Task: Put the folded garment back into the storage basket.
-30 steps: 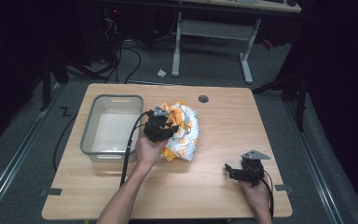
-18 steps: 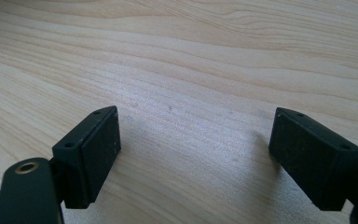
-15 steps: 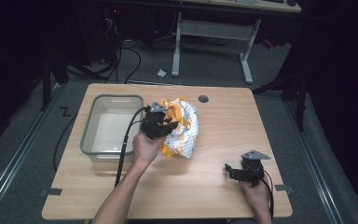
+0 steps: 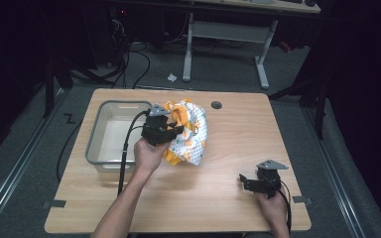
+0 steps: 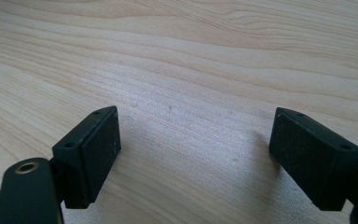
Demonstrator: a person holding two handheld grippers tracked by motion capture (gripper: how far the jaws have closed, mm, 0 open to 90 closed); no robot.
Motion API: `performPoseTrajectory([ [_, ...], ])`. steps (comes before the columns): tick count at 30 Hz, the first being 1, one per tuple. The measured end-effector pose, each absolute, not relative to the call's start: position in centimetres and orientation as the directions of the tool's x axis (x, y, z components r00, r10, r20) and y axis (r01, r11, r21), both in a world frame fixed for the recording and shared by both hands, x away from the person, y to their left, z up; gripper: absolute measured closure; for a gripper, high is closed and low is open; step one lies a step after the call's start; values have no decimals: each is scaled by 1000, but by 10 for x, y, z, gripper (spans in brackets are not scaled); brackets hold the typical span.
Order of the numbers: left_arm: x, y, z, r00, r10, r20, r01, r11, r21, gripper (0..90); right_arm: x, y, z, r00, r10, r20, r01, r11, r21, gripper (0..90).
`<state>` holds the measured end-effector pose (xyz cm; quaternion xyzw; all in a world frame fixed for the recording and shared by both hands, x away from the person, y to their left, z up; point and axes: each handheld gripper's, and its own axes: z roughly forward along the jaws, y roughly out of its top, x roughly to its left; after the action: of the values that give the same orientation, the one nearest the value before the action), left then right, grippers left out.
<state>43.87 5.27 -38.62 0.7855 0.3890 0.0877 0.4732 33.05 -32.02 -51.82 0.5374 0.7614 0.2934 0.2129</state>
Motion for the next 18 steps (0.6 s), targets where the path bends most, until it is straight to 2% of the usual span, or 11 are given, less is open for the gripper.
performPoseTrajectory([
  [18, 435, 88, -371, 654, 716, -246, 530, -202, 823, 729, 331, -320, -518, -332, 943, -9, 694, 250, 675, 165],
])
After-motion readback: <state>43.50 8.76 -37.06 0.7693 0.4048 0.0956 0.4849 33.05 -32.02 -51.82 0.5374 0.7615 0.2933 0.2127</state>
